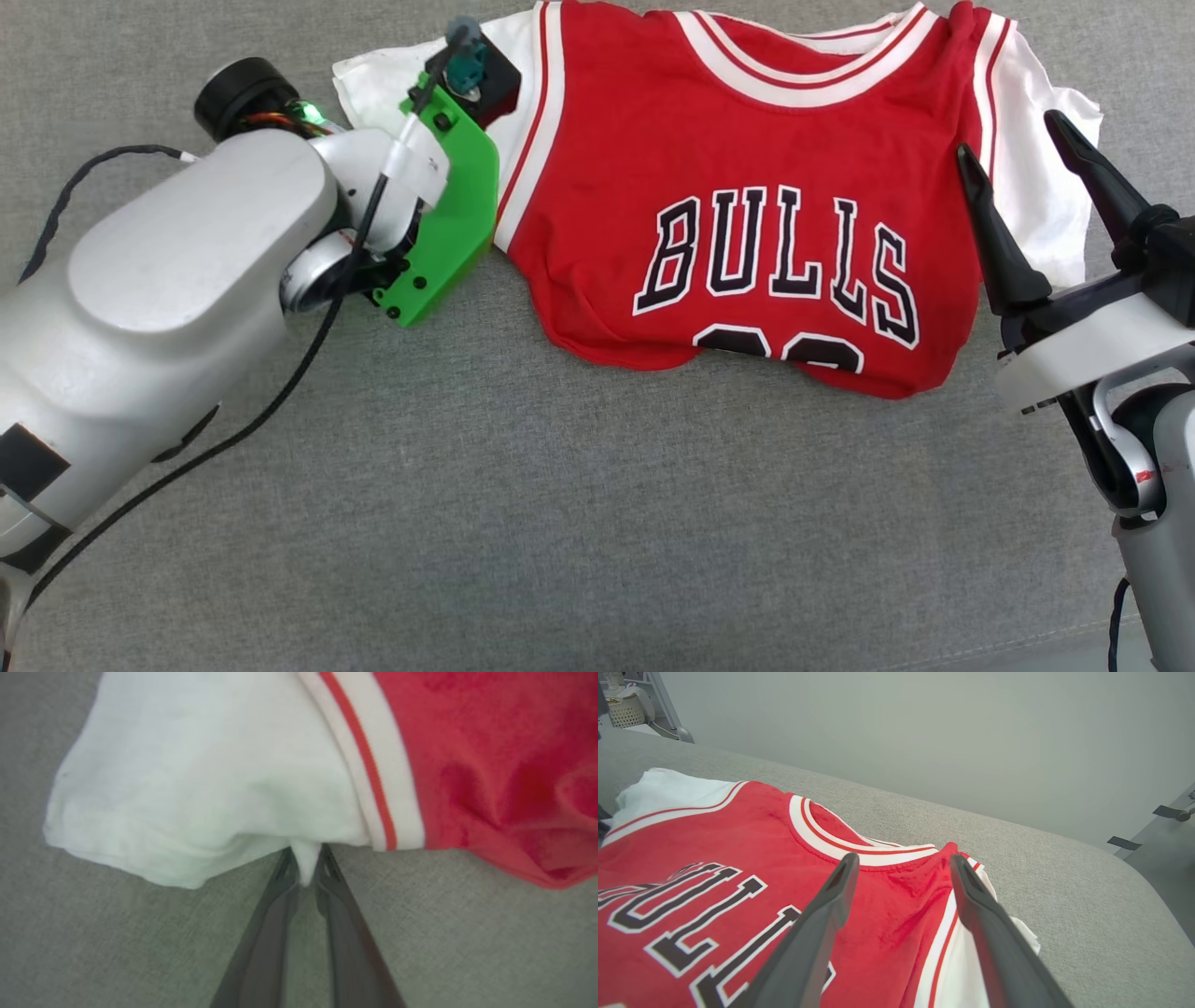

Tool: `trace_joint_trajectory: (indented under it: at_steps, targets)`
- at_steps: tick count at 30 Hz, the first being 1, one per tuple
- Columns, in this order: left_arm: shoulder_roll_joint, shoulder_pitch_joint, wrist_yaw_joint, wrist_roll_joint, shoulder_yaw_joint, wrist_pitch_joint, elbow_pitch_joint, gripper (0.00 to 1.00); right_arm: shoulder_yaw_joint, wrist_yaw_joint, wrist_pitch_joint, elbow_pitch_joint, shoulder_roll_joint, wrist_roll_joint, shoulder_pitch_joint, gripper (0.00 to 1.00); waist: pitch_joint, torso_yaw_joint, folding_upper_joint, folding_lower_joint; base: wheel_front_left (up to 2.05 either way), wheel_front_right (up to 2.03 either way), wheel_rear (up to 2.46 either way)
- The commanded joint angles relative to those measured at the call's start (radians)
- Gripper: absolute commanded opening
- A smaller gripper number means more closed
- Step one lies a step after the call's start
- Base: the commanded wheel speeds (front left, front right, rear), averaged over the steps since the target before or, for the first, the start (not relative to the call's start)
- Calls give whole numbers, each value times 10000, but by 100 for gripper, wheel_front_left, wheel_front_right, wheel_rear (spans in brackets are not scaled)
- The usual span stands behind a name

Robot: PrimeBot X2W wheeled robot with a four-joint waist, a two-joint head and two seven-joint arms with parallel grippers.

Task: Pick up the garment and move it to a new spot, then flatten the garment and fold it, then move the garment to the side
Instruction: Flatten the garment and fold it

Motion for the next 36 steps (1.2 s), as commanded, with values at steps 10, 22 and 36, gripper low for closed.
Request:
trace_joint_trajectory:
  at_steps: [10,22,36]
  targets:
    - [386,1190,-28,838,-287,-1601,-912,0,-365,-7,25,384,-330,103,553,100,-1493,1027,65,-1,0,0,0]
    - [1688,3571,-29,795,-287,-2016,-1637,0,-278,-7,642,265,-542,475,1351,100,-2171,1493,65,-1,0,0,0]
    - [1470,3870,-29,-449,125,-3749,-804,100,-614,-7,1217,102,-723,739,1970,100,-2927,1880,65,-1,0,0,0]
